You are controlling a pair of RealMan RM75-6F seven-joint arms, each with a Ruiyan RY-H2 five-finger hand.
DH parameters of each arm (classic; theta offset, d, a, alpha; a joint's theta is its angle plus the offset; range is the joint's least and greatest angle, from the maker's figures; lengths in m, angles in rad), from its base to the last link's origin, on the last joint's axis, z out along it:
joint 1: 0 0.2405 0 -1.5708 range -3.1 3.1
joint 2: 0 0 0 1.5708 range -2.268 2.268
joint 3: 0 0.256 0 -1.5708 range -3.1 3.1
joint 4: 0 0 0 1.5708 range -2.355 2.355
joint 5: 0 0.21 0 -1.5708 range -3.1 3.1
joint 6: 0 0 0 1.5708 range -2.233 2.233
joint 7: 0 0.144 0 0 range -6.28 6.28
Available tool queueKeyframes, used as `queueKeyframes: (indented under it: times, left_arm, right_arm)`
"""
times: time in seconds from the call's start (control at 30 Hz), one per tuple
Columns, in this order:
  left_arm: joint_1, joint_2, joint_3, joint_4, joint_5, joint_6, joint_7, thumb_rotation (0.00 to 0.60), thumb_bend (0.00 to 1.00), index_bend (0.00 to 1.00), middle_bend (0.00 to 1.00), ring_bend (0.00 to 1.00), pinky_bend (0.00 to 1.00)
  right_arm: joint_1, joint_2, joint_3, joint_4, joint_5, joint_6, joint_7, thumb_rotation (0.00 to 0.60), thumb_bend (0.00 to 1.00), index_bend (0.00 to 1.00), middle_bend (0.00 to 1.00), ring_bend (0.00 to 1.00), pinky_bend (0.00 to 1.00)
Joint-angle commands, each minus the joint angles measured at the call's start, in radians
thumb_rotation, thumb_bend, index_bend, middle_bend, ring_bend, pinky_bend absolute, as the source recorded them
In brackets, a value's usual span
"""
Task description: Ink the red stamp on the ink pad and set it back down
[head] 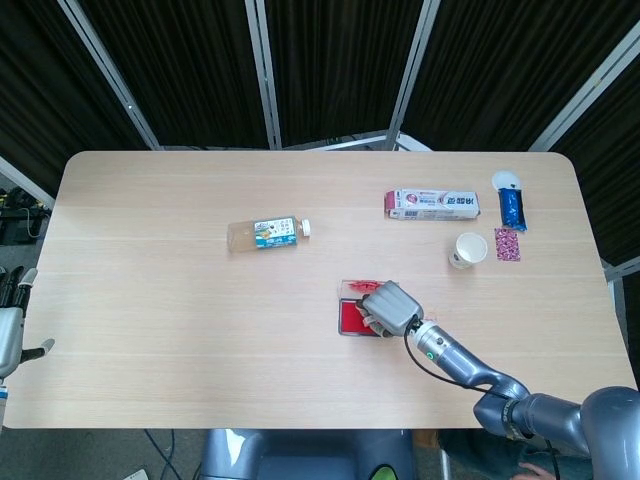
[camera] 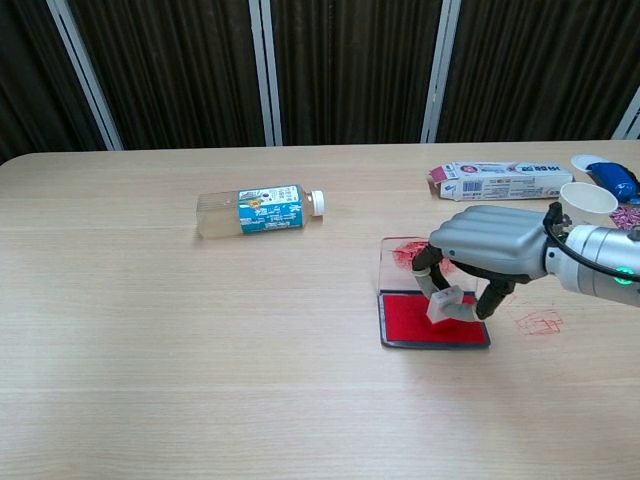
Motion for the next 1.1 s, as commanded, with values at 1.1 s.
queueKeyframes:
  times: [1.1]
  left_arm:
    - [0.000, -0.007, 0.017, -0.020, 0.027, 0.012, 0.025, 0.600, 0.00, 0.00, 0.00, 0.00, 0.00]
  right_arm:
    - [-0.161, 0.124, -0.099, 0.164, -0.052, 0.137, 0.231, 0.600, 0.51, 0.54, 0.56, 0.81, 1.00]
